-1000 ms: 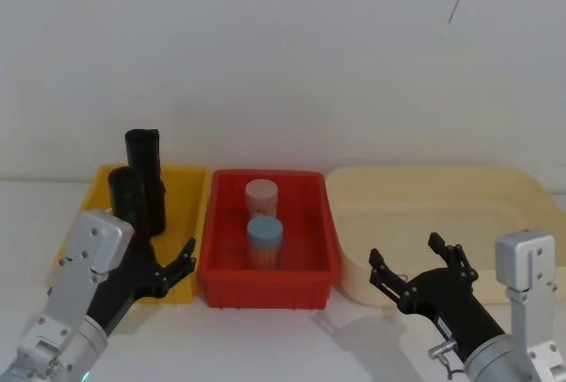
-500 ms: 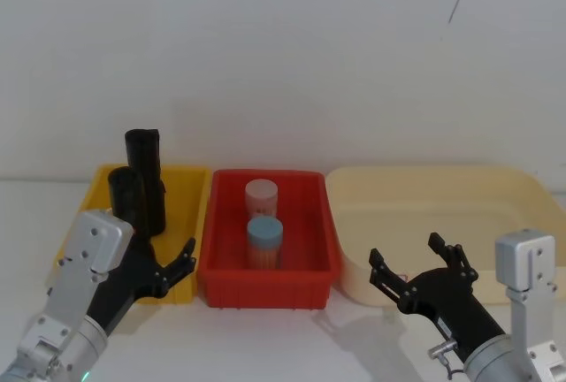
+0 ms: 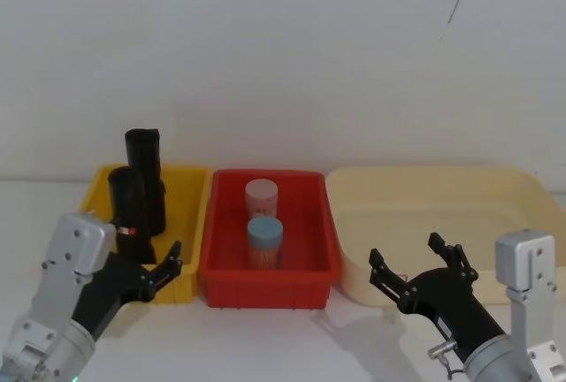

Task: Pick up the garbage bag with the one hand and transfer it to the other hand.

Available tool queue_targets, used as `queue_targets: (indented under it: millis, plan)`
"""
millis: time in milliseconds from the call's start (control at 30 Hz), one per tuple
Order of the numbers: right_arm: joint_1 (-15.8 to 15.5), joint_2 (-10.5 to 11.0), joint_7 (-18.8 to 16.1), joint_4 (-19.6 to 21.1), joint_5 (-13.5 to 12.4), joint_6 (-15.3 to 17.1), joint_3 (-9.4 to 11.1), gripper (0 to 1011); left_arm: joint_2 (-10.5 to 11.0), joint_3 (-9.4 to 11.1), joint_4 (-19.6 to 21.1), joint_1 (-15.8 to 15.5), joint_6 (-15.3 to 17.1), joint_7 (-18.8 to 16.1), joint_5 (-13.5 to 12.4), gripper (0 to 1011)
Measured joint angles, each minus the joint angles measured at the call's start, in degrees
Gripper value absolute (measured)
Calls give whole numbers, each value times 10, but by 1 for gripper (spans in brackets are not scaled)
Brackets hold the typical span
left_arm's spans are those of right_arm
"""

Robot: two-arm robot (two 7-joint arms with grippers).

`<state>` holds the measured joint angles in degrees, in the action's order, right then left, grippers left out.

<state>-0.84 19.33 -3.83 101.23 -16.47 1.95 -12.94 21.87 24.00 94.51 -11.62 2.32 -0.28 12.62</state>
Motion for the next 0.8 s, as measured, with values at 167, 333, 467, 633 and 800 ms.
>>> queue_targets:
  millis: [167, 333, 467, 633, 800]
  plan:
    - [0, 0, 0, 0, 0, 0, 0, 1000, -2, -9, 1, 6, 9, -3, 9, 1002]
    - [0, 0, 0, 0, 0, 0, 0, 1000, -6, -19, -4, 7, 16, -3, 17, 1002]
    - [0, 0, 0, 0, 0, 0, 0, 1000, -8, -25, -12, 5, 20, -3, 21, 1002]
    - [0, 0, 0, 0, 0, 0, 0, 1000, -12, -29, -24, -2, 24, 0, 23, 1001]
    - [0, 0, 0, 0, 0, 0, 0, 1000, -17, -31, -40, -14, 26, 6, 24, 1002]
